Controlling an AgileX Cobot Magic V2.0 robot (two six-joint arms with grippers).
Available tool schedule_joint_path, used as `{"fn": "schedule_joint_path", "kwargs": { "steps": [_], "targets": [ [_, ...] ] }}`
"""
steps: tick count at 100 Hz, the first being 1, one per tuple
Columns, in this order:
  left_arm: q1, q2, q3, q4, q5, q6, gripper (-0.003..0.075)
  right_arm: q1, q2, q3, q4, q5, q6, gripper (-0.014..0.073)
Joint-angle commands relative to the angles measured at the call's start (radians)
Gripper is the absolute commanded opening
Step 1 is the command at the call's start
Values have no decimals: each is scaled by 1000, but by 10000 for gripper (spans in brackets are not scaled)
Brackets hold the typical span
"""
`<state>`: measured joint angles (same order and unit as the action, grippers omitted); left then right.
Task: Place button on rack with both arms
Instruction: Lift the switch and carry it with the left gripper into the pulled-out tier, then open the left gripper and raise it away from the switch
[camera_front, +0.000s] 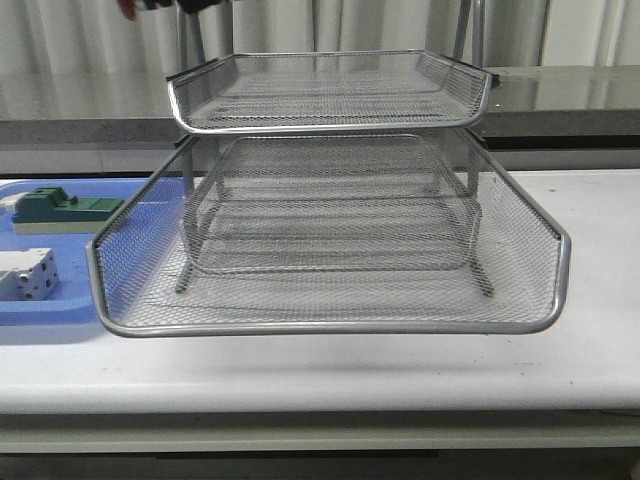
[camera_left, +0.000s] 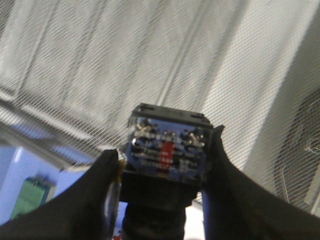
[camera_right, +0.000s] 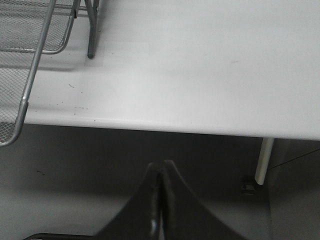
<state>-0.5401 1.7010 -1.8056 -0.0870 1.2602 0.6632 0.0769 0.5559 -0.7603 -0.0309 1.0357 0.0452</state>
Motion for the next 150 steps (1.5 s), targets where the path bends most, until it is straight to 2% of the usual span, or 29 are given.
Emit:
{"fn": "schedule_joint_path", "kwargs": {
  "steps": [1, 12, 27, 87, 94, 101, 113, 123, 130, 150],
  "targets": [
    [-73, -44, -15, -27, 7, -10, -20, -1, 3, -31, -13, -49, -3, -68],
    [-148, -30, -7, -27, 7, -10, -20, -1, 3, -31, -13, -49, -3, -68],
    [-194, 15, -2, -29, 7, -10, -20, -1, 3, -31, -13, -49, -3, -68],
    [-196, 200, 3, -52, 7, -10, -8, -1, 3, -31, -13, -49, -3, -68],
    [-196, 200, 3, -52, 7, -10, 43, -1, 3, -31, -13, -49, -3, -68],
    [-196, 200, 3, -52, 7, -10, 134, -1, 3, -31, -13, -49, -3, -68],
    [-196, 200, 3, -52, 7, -10, 358, -1, 3, -31, -13, -49, -3, -68],
    [-196, 200, 3, -52, 7, -10, 498, -1, 3, -31, -13, -49, -3, -68],
    [-196, 200, 3, -52, 7, -10, 536, -1, 3, -31, -13, -49, -3, -68],
    [-196, 197, 3, -30, 7, -10, 536, -1, 3, -31, -13, -49, -3, -68]
  ]
}}
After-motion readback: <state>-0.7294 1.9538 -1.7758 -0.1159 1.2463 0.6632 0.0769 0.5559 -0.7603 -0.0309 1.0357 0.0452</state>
